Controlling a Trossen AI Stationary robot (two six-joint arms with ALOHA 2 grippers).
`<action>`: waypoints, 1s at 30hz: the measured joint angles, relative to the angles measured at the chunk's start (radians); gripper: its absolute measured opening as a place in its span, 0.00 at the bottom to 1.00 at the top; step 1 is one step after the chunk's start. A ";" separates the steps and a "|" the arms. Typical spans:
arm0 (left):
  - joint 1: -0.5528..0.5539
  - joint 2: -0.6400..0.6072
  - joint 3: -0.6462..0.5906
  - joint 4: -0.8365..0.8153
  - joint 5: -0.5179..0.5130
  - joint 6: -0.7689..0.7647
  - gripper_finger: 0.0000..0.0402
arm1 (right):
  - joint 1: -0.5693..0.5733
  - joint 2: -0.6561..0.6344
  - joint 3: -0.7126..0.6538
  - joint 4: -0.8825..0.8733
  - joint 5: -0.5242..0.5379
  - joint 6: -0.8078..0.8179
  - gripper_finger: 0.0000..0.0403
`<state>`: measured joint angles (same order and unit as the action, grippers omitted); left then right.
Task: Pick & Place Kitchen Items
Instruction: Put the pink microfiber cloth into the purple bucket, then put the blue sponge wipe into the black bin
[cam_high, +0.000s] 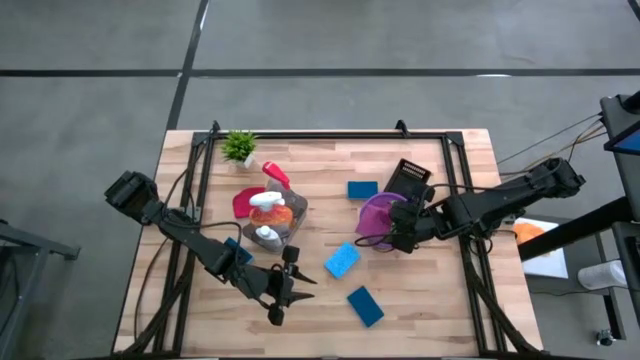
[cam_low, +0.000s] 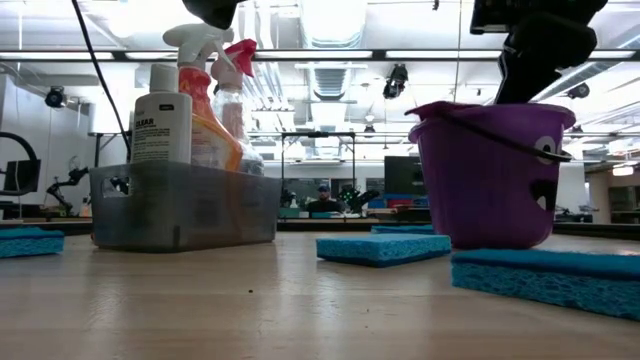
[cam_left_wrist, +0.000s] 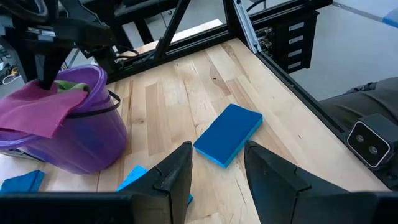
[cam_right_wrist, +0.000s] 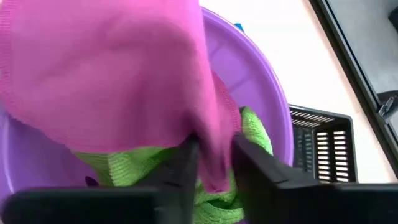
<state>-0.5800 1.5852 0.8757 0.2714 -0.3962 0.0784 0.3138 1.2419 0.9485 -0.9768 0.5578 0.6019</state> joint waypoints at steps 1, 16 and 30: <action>0.000 0.000 0.000 0.000 0.000 0.000 0.37 | -0.001 0.000 0.000 -0.003 0.001 0.001 0.28; 0.000 0.000 0.000 -0.001 0.000 -0.001 0.37 | 0.041 -0.027 0.051 -0.027 0.037 -0.020 0.88; -0.006 0.000 0.000 -0.045 0.026 -0.100 0.37 | 0.390 0.044 -0.105 0.948 0.232 -0.443 0.88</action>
<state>-0.5862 1.5852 0.8757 0.2260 -0.3698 -0.0219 0.7042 1.2861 0.8440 -0.0284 0.7898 0.1585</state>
